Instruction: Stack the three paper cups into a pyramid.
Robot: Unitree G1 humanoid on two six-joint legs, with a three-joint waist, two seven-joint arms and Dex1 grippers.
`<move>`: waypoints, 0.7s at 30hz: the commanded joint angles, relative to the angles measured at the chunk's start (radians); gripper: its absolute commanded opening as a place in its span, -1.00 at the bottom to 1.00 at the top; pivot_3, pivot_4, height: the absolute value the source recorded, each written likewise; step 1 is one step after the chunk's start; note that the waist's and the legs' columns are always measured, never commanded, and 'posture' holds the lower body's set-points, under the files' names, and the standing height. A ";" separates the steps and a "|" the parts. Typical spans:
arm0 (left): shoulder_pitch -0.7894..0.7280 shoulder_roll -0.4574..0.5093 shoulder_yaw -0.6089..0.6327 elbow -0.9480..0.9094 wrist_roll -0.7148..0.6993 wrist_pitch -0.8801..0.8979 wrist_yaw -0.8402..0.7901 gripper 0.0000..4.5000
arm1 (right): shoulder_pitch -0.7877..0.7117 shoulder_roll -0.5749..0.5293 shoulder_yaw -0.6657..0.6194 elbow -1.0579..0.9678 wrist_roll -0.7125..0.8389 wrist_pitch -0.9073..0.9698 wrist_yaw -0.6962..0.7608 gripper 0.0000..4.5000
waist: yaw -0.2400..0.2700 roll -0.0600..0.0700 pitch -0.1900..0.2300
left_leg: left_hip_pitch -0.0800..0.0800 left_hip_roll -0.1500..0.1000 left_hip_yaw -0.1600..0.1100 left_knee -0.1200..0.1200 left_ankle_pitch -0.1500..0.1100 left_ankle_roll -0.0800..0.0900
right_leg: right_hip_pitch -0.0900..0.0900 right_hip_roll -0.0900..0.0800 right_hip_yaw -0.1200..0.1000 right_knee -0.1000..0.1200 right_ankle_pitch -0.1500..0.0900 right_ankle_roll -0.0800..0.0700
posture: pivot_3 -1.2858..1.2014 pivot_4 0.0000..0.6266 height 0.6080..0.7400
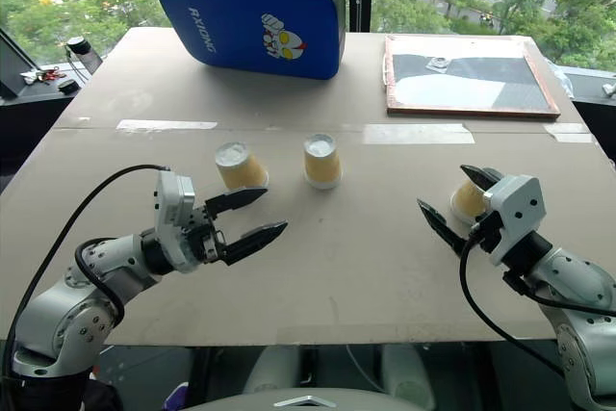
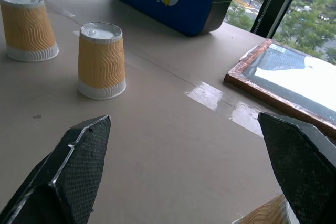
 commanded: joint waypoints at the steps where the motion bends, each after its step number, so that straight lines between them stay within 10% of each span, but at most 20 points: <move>1: 0.022 0.007 0.016 -0.049 -0.006 -0.039 -0.028 1.00 | -0.037 -0.020 -0.067 0.036 -0.023 0.023 -0.052 0.97 | 0.001 0.000 0.000 | 0.000 0.000 0.000 0.000 0.000 0.000 | 0.000 0.000 0.000 0.000 0.000 0.000 | 0.03 -0.52 1.00; 20: 0.101 0.018 0.046 -0.049 -0.030 -0.108 -0.118 1.00 | -0.157 0.030 -0.077 0.196 -0.014 0.251 -0.170 0.97 | -0.001 0.000 0.000 | 0.000 0.000 0.001 0.000 0.000 0.000 | 0.000 0.000 0.000 0.000 0.000 0.000 | 0.03 -0.52 1.00; 21: 0.104 0.017 0.048 -0.050 -0.030 -0.109 -0.119 1.00 | -0.161 0.032 -0.075 0.204 -0.015 0.249 -0.168 0.74 | -0.001 0.001 0.000 | 0.000 0.000 0.001 0.000 0.000 0.000 | 0.000 0.000 -0.001 0.000 0.000 0.000 | 0.03 -0.52 1.00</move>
